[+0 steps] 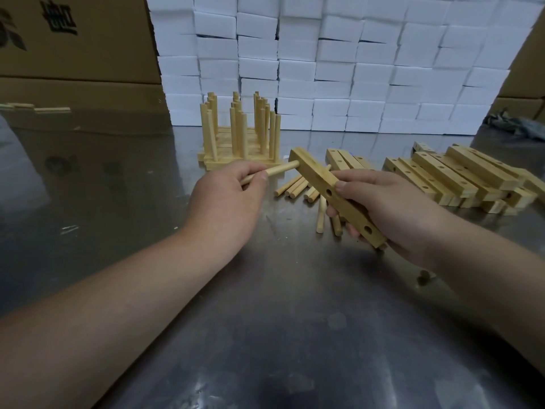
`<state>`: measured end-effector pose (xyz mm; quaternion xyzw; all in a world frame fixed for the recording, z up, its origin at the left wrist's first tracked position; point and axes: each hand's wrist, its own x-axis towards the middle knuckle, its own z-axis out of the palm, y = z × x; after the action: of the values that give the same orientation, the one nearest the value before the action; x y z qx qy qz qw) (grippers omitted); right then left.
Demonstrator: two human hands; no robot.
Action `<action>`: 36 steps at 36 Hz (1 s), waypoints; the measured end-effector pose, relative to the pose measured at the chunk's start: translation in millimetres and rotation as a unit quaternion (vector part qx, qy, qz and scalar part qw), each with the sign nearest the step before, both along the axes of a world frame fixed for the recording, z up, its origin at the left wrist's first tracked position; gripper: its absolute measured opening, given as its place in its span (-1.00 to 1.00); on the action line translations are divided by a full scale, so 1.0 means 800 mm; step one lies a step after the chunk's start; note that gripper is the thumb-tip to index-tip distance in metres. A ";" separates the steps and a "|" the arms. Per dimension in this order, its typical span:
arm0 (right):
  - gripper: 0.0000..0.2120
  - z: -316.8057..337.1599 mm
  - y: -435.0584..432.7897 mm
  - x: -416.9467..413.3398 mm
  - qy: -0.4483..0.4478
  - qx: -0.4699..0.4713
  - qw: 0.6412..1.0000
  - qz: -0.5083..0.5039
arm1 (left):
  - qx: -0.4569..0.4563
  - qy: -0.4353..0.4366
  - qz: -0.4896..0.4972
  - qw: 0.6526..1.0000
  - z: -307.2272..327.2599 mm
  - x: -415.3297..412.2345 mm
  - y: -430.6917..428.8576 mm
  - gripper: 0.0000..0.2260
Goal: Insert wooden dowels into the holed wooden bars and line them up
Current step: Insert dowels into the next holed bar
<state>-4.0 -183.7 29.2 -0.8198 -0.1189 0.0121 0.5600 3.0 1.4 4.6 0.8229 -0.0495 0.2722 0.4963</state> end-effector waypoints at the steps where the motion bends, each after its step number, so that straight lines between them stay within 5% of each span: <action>1: -0.80 0.001 0.000 0.000 0.002 -0.001 1.000 0.003 | -0.001 0.001 -0.002 1.000 0.000 0.000 0.000 -0.82; 36: -0.74 0.009 0.001 -0.011 -0.041 -0.057 0.997 0.023 | 0.011 0.035 -0.020 0.999 -0.005 0.000 0.002 -0.67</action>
<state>-12.5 -182.6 36.5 -0.8471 -0.1595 -0.0025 0.5068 3.0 2.9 0.2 0.8360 -0.0514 0.2330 0.4942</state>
